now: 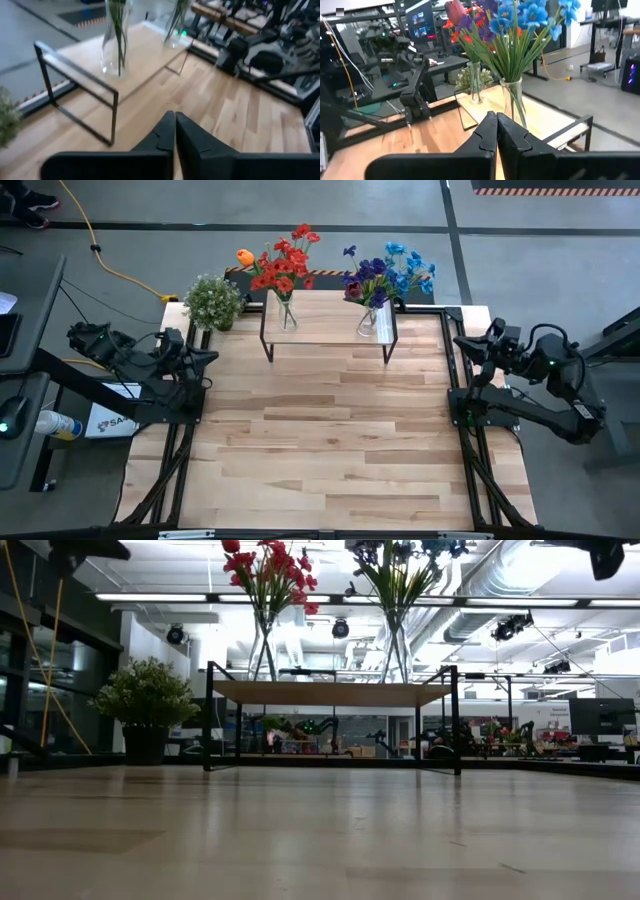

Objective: Pick and place flowers into a vace then onto a shelf
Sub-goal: Return to Home Position

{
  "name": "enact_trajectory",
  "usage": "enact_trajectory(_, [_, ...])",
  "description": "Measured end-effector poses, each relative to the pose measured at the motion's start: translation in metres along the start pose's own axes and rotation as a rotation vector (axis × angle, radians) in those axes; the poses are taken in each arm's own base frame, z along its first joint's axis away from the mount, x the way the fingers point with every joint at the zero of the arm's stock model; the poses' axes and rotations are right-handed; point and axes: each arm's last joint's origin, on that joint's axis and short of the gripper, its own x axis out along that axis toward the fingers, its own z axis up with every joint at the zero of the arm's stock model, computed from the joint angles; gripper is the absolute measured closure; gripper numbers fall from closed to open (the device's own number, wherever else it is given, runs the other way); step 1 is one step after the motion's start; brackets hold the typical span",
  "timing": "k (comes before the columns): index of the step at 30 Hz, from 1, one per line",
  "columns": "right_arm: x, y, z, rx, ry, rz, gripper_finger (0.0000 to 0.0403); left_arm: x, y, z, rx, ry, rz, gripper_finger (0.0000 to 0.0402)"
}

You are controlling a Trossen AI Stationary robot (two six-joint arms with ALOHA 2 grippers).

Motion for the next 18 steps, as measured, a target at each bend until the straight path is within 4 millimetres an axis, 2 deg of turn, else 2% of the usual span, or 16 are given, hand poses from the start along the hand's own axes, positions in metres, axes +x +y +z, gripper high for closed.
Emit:
enact_trajectory(3, [-0.002,-0.001,-0.004,0.035,0.031,-0.006,0.0402,0.000,0.004,-0.006,-0.021,0.063,0.012,0.0326])
enact_trajectory(5, [-0.003,-0.001,-0.005,0.042,0.037,-0.003,0.0402,0.000,0.006,-0.009,-0.055,0.096,0.015,0.0319])
enact_trajectory(8, [-0.003,-0.001,-0.005,0.043,0.041,0.003,0.0400,0.000,0.006,-0.009,-0.075,0.107,0.010,0.0331])
enact_trajectory(12, [-0.003,0.000,-0.007,0.074,0.057,0.017,0.0395,0.002,0.005,-0.012,-0.074,0.100,0.012,0.0368])
enact_trajectory(14, [-0.004,-0.001,-0.011,0.085,0.101,0.020,0.0395,0.008,0.003,-0.020,-0.070,0.091,0.015,0.0380])
enact_trajectory(18, [0.003,-0.002,-0.021,0.099,0.136,0.025,0.0399,0.026,0.000,-0.049,-0.096,0.082,-0.008,0.0378])
